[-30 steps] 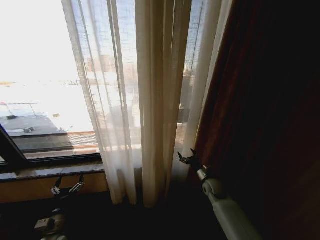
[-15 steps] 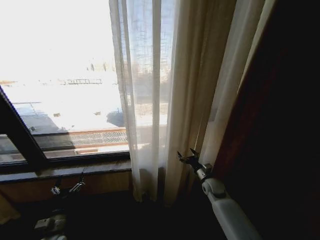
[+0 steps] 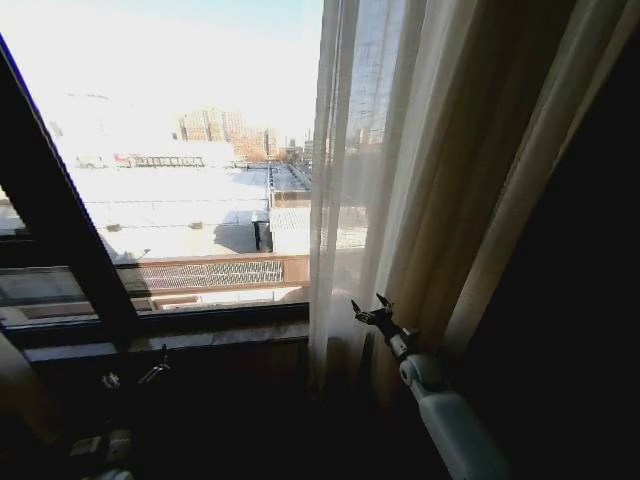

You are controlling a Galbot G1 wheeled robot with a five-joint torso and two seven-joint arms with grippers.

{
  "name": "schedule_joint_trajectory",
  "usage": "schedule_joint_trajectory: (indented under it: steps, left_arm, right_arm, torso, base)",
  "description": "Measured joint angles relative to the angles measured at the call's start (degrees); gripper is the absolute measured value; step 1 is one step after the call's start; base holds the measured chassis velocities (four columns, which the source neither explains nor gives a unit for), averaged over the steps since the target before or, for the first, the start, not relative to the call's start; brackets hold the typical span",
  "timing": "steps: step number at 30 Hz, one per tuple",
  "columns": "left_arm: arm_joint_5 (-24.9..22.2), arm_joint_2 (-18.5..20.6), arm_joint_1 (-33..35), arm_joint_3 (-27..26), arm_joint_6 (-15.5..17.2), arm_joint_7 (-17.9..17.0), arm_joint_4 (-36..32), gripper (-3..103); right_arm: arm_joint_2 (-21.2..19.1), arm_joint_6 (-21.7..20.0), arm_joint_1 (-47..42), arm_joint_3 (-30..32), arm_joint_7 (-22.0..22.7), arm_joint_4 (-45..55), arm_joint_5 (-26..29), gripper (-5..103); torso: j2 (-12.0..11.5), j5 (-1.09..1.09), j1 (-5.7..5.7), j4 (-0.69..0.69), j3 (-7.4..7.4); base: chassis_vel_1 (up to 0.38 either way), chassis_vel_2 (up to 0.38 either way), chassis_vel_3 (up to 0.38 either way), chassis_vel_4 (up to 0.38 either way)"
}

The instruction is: Open the curtains by pulling them apart, changing their state from closed to fully open.

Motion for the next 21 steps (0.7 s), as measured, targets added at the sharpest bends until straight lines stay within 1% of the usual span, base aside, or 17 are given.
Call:
schedule_joint_trajectory:
  steps: [1,2,4,9,14,21]
  left_arm:
    - [0.0,0.0,0.0,0.0,0.0,0.0,0.0,100]
    - [0.0,0.0,0.0,0.0,0.0,0.0,0.0,100]
    - [0.0,0.0,0.0,0.0,0.0,0.0,0.0,100]
    - [0.0,0.0,0.0,0.0,0.0,0.1,0.0,100]
    - [0.0,0.0,0.0,0.0,0.0,0.1,0.0,100]
    - [0.0,0.0,0.0,0.0,0.0,0.0,0.0,100]
  right_arm:
    - [0.0,0.0,0.0,0.0,0.0,0.0,0.0,100]
    - [0.0,0.5,0.0,0.1,-1.6,-0.3,0.1,100]
    - [0.1,1.1,0.1,0.1,-3.1,-0.7,-0.2,100]
    - [0.5,1.7,0.1,-0.3,-4.4,-0.9,0.2,100]
    - [0.9,2.5,0.1,-1.0,-4.7,-0.9,0.4,100]
    - [1.2,3.3,0.0,-1.5,-3.5,-0.6,0.5,100]
  torso:
    - [0.0,0.0,0.0,0.0,0.0]
    - [0.0,0.04,-0.01,-0.03,0.01]
    - [0.0,0.09,-0.01,-0.06,0.01]
    - [0.0,0.05,-0.01,-0.05,0.01]
    - [0.0,-0.01,-0.02,-0.02,0.0]
    - [0.0,0.02,-0.02,-0.02,0.01]
  base:
    - [0.0,0.0,0.0,0.0]
    - [0.0,0.0,0.0,0.0]
    - [-0.033,-0.034,0.021,0.024]
    - [-0.065,-0.037,0.06,0.028]
    - [-0.021,0.059,0.018,-0.064]
    - [-0.047,0.143,0.046,-0.137]
